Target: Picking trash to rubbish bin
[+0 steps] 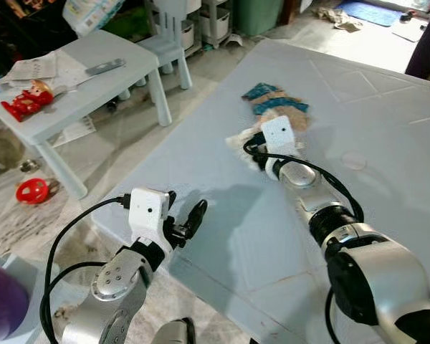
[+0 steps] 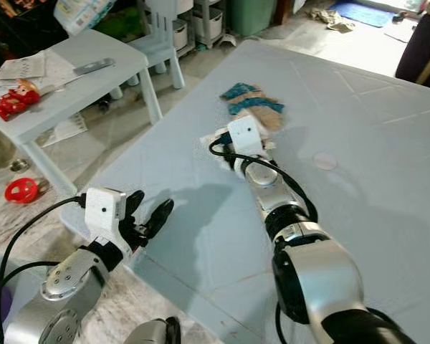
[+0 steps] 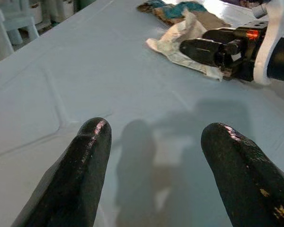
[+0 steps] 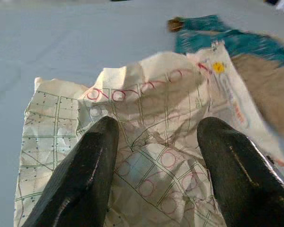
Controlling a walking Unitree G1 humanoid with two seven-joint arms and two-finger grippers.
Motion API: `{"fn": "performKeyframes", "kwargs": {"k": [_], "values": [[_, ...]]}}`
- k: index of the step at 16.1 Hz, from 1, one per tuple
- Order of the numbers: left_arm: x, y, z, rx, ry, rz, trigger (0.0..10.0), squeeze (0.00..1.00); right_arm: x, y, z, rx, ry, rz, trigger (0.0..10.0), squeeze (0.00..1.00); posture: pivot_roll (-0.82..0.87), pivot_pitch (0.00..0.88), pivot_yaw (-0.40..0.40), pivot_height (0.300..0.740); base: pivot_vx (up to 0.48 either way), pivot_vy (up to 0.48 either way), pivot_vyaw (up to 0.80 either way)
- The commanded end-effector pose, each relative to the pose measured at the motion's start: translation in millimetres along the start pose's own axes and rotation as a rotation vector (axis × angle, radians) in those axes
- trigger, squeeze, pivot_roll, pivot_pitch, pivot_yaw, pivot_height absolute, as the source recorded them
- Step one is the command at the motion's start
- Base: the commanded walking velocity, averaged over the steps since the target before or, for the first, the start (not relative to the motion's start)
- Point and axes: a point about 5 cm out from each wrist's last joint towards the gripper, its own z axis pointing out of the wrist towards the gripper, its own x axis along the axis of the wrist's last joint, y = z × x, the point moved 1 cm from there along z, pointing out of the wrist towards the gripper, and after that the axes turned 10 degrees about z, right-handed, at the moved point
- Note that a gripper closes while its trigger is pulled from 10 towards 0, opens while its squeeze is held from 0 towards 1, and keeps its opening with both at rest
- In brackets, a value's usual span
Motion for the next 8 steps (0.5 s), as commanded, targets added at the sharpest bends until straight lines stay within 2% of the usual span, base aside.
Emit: {"fn": "performKeyframes", "kwargs": {"k": [1, 5, 6, 8], "values": [[-3.9, 0.2, 0.5, -0.005, -0.024, 0.007, 10.0, 0.00, -30.3, -8.3, -5.7, 0.050, -0.113, 0.035, 10.0, 0.00, 0.20, 0.202, -0.015, 0.740, 0.000, 0.000, 0.00], [-3.5, -2.0, 9.6, 0.021, -0.008, -0.015, 10.0, 0.00, -60.1, -15.9, -20.7, 0.258, -0.164, 0.009, 10.0, 0.00, 0.15, 0.188, -0.027, 0.740, 0.000, 0.000, 0.00], [-3.0, -0.9, 11.9, 0.018, -0.002, -0.018, 10.0, 0.00, -66.6, -13.8, -26.2, 0.312, -0.172, 0.023, 10.0, 0.00, 0.14, 0.185, -0.029, 0.740, 0.000, 0.000, 0.00], [-0.4, -3.5, 19.9, 0.023, 0.016, -0.022, 10.0, 0.00, -84.5, 0.3, -47.3, 0.439, -0.180, 0.019, 10.0, 0.00, 0.09, 0.175, -0.026, 0.740, 0.000, 0.000, 0.00]]}}
